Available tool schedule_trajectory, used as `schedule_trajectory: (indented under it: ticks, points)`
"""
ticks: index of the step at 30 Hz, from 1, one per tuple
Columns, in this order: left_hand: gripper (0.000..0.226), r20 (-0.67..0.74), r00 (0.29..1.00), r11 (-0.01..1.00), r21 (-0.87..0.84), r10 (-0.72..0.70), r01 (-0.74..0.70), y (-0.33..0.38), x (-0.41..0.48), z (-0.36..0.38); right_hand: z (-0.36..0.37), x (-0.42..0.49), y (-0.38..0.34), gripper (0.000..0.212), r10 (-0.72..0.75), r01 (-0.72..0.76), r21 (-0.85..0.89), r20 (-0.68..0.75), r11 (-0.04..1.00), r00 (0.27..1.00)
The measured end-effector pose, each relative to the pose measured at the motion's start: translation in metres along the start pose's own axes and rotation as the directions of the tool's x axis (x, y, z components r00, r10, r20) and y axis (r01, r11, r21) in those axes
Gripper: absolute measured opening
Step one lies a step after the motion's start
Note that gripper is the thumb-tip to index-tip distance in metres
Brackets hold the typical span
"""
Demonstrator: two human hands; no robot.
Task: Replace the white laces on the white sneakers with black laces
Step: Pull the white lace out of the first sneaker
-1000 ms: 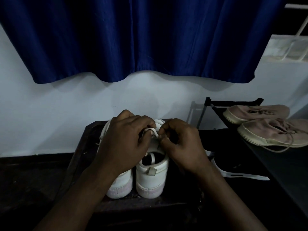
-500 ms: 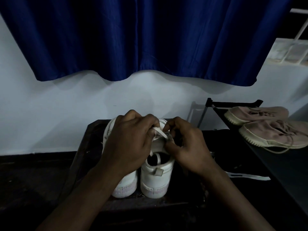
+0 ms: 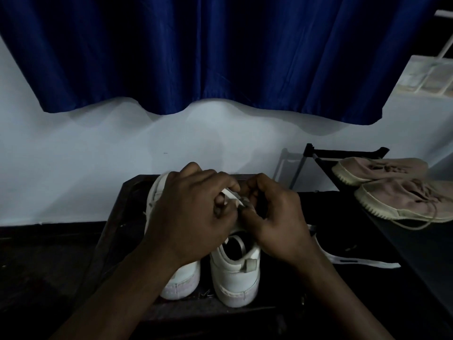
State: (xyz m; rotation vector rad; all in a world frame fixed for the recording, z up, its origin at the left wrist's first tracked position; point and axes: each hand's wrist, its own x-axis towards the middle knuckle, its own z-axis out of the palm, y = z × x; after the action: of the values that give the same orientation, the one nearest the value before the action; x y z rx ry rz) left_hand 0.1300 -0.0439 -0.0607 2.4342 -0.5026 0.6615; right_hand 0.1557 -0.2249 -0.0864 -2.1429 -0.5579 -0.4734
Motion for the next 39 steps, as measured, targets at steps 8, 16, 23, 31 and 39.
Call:
schedule_trajectory:
  ticks: [8,16,23,31,39]
  points:
    - [0.018,-0.086,0.994,0.995,0.081,0.074,-0.067,-0.004,0.000,0.005,0.000,-0.003,-0.002,0.022,0.002,-0.002,0.024,-0.001,1.000,1.000]
    - [0.020,-0.461,0.873,0.985,-0.130,-0.157,0.109,-0.002,-0.005,-0.003,0.005,-0.007,-0.005,0.016,0.042,-0.042,-0.011,-0.036,0.999,0.998]
    - [0.022,-0.131,0.990,0.998,0.041,0.056,-0.051,0.001,-0.002,-0.002,0.005,-0.008,-0.006,0.015,0.050,-0.049,0.025,-0.045,0.999,0.998]
    - [0.006,0.016,1.000,0.992,0.124,-0.024,0.022,-0.005,-0.003,0.007,0.006,-0.010,-0.002,0.018,0.078,-0.075,0.079,-0.036,0.994,0.996]
    - [0.016,-0.482,0.869,0.993,-0.030,-0.112,0.111,-0.007,-0.005,-0.003,0.007,-0.009,-0.002,0.018,0.094,-0.093,0.016,-0.051,0.996,0.994]
